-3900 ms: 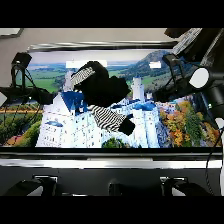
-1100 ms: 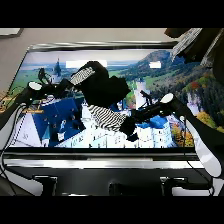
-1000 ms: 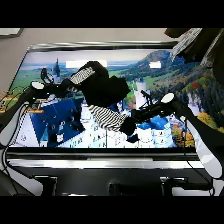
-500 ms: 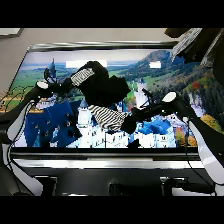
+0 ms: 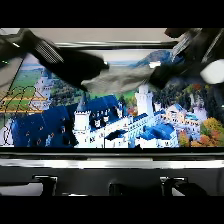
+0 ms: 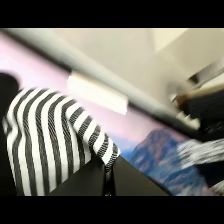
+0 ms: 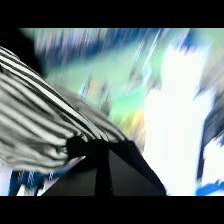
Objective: Fold the clothes and pants, and hang the long-sleeved shirts on hangers.
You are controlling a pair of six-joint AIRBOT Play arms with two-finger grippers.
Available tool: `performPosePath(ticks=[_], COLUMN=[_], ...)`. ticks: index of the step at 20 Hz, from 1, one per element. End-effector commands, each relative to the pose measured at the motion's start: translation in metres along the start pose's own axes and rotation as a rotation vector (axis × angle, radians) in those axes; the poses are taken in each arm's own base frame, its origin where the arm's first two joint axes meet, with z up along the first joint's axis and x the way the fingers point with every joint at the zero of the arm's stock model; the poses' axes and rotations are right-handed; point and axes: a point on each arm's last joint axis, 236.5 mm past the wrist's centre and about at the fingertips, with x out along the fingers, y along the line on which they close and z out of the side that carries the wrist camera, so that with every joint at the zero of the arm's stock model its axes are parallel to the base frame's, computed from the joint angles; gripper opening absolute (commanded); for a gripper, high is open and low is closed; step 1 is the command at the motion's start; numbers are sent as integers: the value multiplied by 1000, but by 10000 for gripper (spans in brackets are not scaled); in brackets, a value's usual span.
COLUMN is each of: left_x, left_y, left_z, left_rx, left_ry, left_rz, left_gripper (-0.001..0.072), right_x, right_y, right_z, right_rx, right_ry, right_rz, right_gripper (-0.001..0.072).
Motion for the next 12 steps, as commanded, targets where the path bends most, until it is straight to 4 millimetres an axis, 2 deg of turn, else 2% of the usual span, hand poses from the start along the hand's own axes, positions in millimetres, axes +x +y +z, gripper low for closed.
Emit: performPosePath(ticks=[1,3,5,7,9,12], left_x=[-114,-172,-225,-270,-304,-334], left_y=[-100,-147,-187,-218,-241,-258], left_z=[76,91,95,90,79,67], left_rx=[130,186,235,280,321,357], left_ry=[-222,-306,-374,-413,-424,-431], left_rz=[-109,-166,-218,-260,-291,-316], left_gripper=[22,22,23,23,23,23], right_x=[-170,-247,-305,-347,-379,-414], right_y=[-15,-2,5,6,4,0], right_z=[117,130,121,99,74,52], right_rx=[-53,-58,-53,-43,-31,-23], right_ry=[-478,-626,-711,-737,-746,-784], right_rz=[-193,-174,-153,-148,-146,-155], right_gripper=[35,36,36,36,36,36])
